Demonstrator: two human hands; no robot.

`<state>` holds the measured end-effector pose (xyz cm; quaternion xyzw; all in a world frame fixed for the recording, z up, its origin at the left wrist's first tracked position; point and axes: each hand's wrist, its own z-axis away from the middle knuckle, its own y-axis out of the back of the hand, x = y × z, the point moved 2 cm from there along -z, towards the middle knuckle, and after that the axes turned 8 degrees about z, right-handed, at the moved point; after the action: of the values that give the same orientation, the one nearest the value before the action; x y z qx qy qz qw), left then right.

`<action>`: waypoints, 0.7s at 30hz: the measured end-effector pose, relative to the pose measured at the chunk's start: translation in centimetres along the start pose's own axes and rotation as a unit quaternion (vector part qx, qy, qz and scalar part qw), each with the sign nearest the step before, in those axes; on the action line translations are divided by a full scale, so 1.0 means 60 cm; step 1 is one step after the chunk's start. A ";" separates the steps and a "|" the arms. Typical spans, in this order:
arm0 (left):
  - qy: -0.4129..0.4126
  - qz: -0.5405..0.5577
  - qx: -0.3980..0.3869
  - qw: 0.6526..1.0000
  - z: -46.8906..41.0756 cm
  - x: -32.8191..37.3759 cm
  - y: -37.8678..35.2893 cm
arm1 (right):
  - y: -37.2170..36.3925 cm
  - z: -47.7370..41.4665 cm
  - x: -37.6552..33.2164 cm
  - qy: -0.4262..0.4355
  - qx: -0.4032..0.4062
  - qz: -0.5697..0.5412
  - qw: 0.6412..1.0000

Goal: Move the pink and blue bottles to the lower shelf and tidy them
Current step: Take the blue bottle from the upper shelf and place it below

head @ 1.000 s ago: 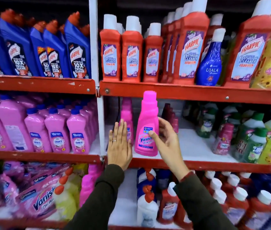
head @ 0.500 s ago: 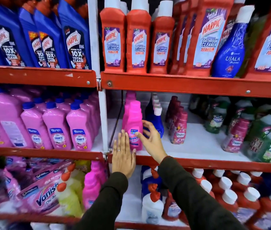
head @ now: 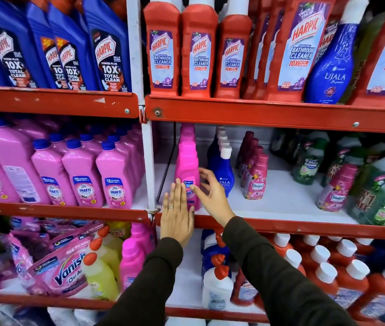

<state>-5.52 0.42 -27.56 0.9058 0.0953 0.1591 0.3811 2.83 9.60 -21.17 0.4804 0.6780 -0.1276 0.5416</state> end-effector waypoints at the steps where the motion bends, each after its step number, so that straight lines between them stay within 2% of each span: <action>1: 0.001 0.003 -0.007 1.000 0.000 0.000 0.001 | 0.001 0.002 -0.001 0.002 0.003 0.004 1.000; 6: 0.000 0.015 -0.011 1.000 0.004 0.008 0.019 | 0.031 0.026 -0.017 0.021 0.044 0.020 0.999; 10: -0.032 0.040 0.039 0.998 -0.015 0.046 0.041 | 0.082 0.048 -0.050 0.075 0.133 0.052 0.987; 14: -0.066 0.096 0.074 0.990 -0.067 0.105 0.081 | 0.149 0.063 -0.103 0.139 0.234 0.065 0.960; 21: -0.107 0.100 0.169 0.975 -0.184 0.220 0.190 | 0.286 0.055 -0.211 0.213 0.369 0.085 0.901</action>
<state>3.36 3.71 -9.26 0.9738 -0.0112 0.0799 0.2125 17.79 9.50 -5.61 0.7169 0.6386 -0.2166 0.1770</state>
